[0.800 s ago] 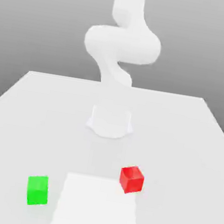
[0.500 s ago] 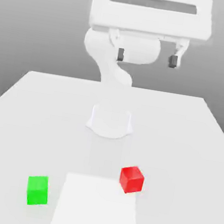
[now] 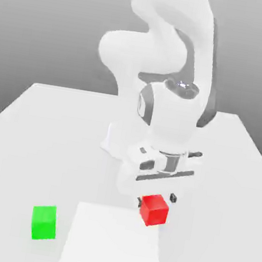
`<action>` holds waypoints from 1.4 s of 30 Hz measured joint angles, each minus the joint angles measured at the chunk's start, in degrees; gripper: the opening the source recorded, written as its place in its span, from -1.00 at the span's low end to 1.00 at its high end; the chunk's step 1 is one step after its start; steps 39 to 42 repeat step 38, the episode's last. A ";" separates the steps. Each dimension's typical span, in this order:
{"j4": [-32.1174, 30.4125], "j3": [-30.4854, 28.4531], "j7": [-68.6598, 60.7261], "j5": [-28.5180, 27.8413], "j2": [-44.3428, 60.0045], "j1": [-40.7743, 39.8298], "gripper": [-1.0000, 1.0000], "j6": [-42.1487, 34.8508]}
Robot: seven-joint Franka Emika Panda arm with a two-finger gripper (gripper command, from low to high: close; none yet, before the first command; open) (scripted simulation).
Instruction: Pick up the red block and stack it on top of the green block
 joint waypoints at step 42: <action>15.76 -10.21 -2.39 7.47 1.16 -24.77 1.00 -14.83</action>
